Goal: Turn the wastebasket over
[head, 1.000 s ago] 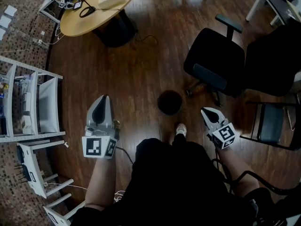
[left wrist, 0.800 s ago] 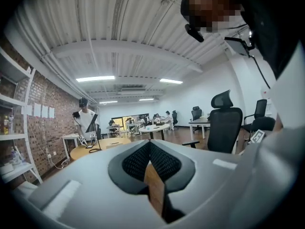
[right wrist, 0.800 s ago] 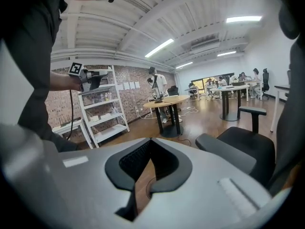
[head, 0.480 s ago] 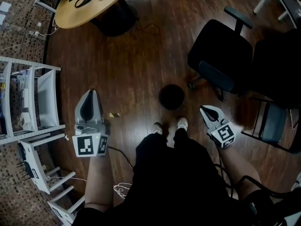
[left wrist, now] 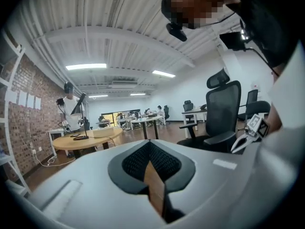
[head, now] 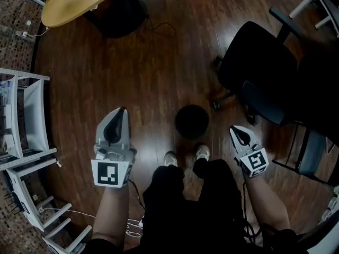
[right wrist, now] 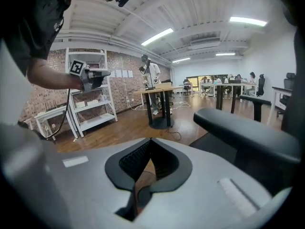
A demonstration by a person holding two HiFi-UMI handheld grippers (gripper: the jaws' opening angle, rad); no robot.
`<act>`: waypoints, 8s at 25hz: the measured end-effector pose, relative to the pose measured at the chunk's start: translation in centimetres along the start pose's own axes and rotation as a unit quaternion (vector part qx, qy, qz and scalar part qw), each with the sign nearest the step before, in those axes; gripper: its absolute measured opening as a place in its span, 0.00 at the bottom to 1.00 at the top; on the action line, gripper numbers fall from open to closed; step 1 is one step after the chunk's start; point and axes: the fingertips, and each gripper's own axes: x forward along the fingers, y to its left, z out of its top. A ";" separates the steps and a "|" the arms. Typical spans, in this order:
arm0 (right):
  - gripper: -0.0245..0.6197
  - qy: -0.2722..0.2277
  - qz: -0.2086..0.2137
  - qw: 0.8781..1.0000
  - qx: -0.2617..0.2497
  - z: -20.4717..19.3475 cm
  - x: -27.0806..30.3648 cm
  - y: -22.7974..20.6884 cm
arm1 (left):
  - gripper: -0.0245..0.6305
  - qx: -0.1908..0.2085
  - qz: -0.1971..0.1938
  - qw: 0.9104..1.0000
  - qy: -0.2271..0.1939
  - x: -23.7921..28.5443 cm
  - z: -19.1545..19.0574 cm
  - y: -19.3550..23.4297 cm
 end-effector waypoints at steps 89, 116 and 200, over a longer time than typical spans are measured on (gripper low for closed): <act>0.05 0.272 0.172 0.899 -0.296 -24.2 30.8 -0.2 | 0.04 0.018 -0.089 0.995 -0.034 6.4 -31.8 -6.9; 0.06 0.174 -0.003 0.950 -0.259 -17.6 30.2 -8.0 | 0.04 0.018 -0.087 0.996 -0.029 5.5 -32.1 -6.8; 0.36 0.157 0.184 0.811 -0.533 -37.1 25.1 17.9 | 0.04 -0.069 -0.135 0.986 -0.067 6.5 -33.6 -10.0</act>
